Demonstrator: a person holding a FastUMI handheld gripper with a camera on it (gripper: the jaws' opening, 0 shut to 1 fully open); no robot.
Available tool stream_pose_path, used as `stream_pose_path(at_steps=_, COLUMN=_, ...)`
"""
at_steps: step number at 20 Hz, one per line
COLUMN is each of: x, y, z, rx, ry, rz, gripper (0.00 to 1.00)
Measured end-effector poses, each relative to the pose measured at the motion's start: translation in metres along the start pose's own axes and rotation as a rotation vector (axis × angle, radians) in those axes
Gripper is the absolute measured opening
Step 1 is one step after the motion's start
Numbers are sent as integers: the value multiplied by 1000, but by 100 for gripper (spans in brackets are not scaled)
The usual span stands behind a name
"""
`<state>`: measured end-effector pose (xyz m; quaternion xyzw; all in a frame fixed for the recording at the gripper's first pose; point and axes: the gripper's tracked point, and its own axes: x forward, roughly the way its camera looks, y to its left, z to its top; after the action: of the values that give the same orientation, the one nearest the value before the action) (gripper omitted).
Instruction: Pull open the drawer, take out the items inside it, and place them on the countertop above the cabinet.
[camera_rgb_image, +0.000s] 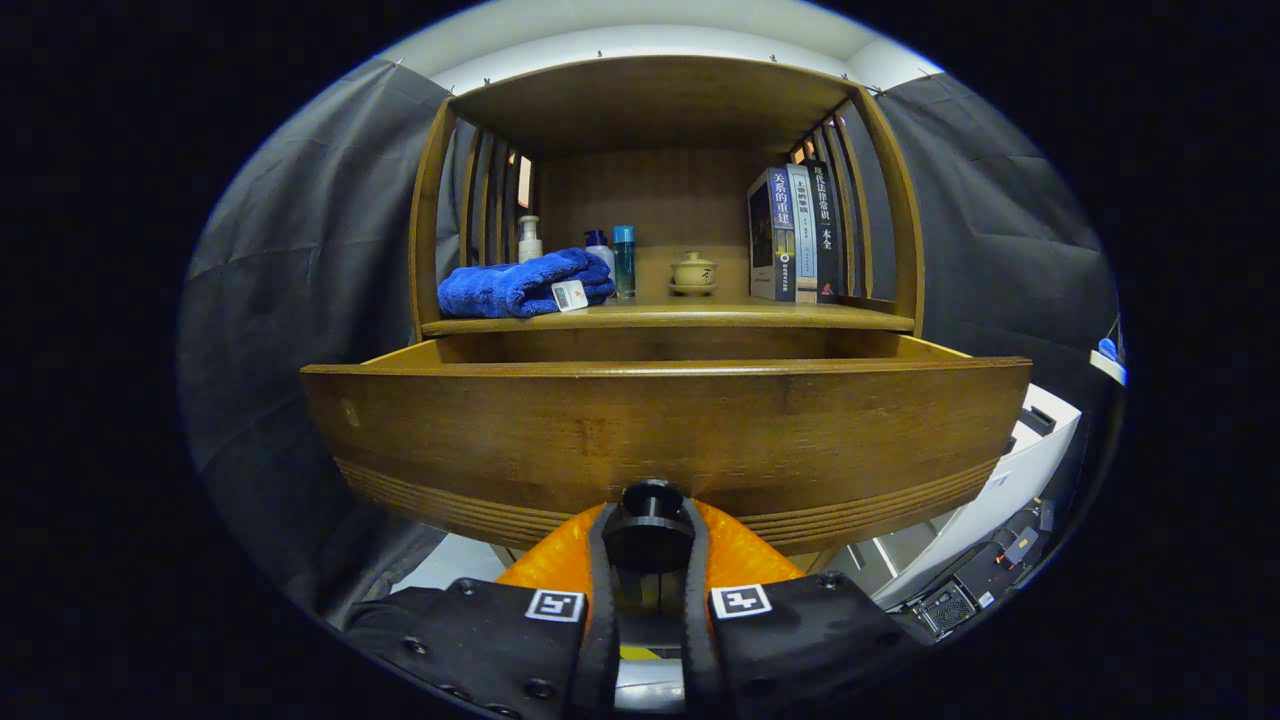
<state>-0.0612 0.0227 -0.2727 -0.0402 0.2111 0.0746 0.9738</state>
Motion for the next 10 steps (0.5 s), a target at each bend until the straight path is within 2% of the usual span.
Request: stream_pose_path(at_steps=10, x=-19, y=0, z=-13, rx=-27, ry=20, rz=5, gripper=33)
